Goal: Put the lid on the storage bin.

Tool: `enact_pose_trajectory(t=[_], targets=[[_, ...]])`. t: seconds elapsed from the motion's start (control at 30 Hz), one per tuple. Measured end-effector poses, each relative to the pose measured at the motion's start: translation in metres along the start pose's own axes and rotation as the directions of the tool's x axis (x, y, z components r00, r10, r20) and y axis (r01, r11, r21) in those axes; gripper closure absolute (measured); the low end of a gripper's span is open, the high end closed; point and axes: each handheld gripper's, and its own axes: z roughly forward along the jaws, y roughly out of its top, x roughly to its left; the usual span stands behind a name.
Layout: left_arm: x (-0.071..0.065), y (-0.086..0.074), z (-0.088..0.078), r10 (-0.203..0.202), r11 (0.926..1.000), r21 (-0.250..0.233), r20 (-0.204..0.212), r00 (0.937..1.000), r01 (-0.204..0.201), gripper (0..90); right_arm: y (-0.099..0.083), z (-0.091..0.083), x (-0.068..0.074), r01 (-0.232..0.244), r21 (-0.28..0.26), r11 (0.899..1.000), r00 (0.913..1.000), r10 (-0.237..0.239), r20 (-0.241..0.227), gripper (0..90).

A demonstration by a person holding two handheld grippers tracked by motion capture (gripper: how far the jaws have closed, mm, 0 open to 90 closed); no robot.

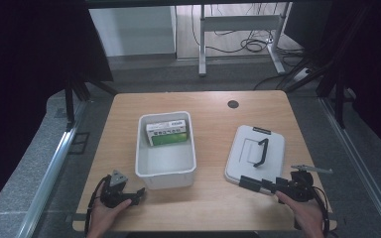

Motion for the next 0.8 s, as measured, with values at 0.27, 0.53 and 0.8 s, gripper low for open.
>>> enact_pose_trajectory(t=[0.27,0.53,0.8], targets=[[-0.003,-0.0025,-0.0022,-0.001,1.0,0.001,-0.002,1.0,0.001,10.5,-0.0045,-0.004,0.0,0.023,0.024,0.999,0.9981,-0.024,0.057,30.9],[-0.0023,-0.0023,-0.0021,0.005,1.0,0.001,0.004,1.0,-0.005,10.4,-0.0012,0.0001,-0.003,-0.024,0.028,0.999,0.9985,0.022,0.049,31.0],[-0.0027,-0.002,-0.0017,0.002,1.0,0.001,0.001,1.0,-0.002,10.4,-0.0051,-0.001,0.0002,-0.007,0.043,0.999,0.9983,0.005,0.058,31.0]])
